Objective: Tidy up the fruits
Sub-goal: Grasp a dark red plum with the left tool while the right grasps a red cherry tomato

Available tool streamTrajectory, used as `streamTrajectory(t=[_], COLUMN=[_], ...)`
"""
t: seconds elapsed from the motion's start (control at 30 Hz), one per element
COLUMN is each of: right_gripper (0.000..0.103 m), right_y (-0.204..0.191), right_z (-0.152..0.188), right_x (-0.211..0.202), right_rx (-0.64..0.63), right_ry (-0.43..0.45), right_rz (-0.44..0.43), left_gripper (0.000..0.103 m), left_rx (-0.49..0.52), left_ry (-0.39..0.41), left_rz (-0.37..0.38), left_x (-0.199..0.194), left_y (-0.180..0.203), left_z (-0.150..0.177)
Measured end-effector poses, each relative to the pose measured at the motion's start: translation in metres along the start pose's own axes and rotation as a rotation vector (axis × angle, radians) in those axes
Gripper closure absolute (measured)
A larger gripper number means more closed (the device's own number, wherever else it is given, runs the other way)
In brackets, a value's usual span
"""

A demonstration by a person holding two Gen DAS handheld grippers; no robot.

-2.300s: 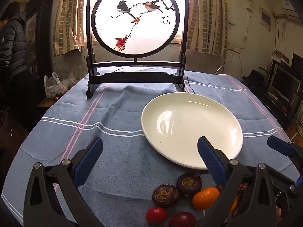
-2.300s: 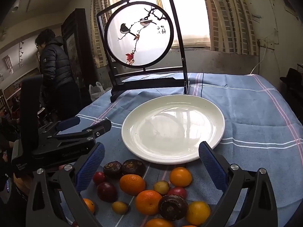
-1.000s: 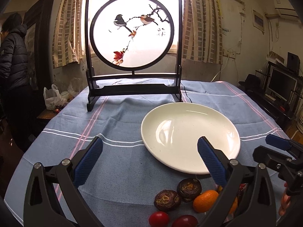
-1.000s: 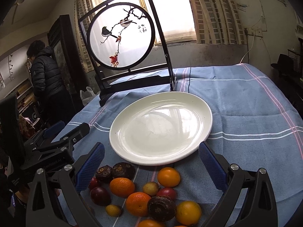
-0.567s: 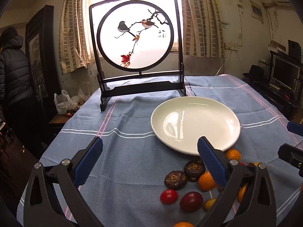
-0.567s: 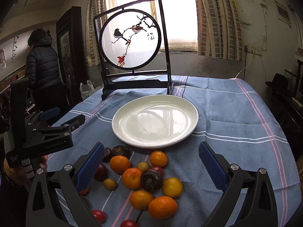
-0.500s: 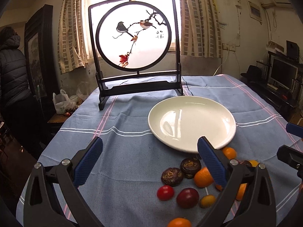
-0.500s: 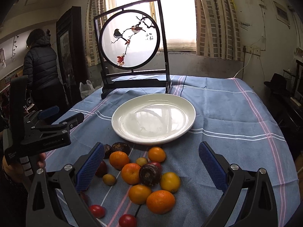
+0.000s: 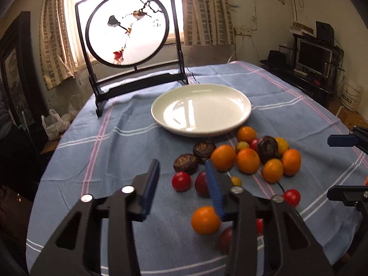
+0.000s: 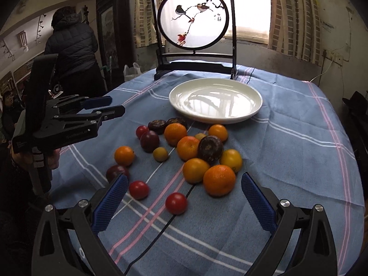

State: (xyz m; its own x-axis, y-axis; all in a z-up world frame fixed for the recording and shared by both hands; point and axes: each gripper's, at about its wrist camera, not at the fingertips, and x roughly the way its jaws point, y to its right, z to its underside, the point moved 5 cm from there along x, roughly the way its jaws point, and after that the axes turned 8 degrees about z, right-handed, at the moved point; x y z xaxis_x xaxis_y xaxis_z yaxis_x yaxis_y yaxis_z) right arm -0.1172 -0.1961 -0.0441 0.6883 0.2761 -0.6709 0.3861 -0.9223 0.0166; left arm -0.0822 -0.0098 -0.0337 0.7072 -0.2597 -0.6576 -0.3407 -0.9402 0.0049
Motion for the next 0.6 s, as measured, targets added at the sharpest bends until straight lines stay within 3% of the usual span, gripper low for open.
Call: streamTrajectory(t=[0.03, 0.07, 0.23, 0.33, 0.4, 0.47, 0.53, 0.57, 0.6], right_gripper=[0.010, 0.014, 0.018, 0.028, 0.030, 0.031, 0.032, 0.036, 0.050], right_y=[-0.005, -0.010, -0.038, -0.054, -0.055, -0.051, -0.044, -0.040, -0.035], right_z=[0.006, 0.012, 0.034, 0.031, 0.026, 0.024, 0.026, 0.026, 0.026], right_x=[0.003, 0.006, 0.024, 0.039, 0.044, 0.045, 0.046, 0.049, 0.054], right_rx=[-0.013, -0.028, -0.123, -0.155, -0.193, -0.199, -0.211, -0.221, -0.221], right_ry=[-0.024, -0.055, -0.148, -0.176, -0.167, -0.176, -0.187, -0.189, -0.203], right_rz=[-0.020, -0.046, -0.100, -0.123, -0.065, -0.065, -0.043, -0.022, -0.008], left_gripper=[0.081, 0.082, 0.078, 0.078, 0.078, 0.077, 0.068, 0.064, 0.064], left_rx=[-0.004, -0.004, 0.087, 0.117, 0.081, 0.082, 0.108, 0.116, 0.123], left_ry=[-0.026, -0.047, -0.159, -0.156, -0.177, -0.162, -0.139, -0.140, -0.148], left_rz=[0.021, 0.043, 0.145, 0.135, 0.173, 0.212, 0.214, 0.229, 0.242], left_x=[0.002, 0.005, 0.015, 0.011, 0.005, -0.007, -0.014, -0.014, -0.012], left_y=[-0.001, -0.001, 0.021, 0.024, 0.022, 0.022, 0.023, 0.025, 0.028], left_z=[0.009, 0.020, 0.066, 0.071, 0.070, 0.068, 0.066, 0.065, 0.065])
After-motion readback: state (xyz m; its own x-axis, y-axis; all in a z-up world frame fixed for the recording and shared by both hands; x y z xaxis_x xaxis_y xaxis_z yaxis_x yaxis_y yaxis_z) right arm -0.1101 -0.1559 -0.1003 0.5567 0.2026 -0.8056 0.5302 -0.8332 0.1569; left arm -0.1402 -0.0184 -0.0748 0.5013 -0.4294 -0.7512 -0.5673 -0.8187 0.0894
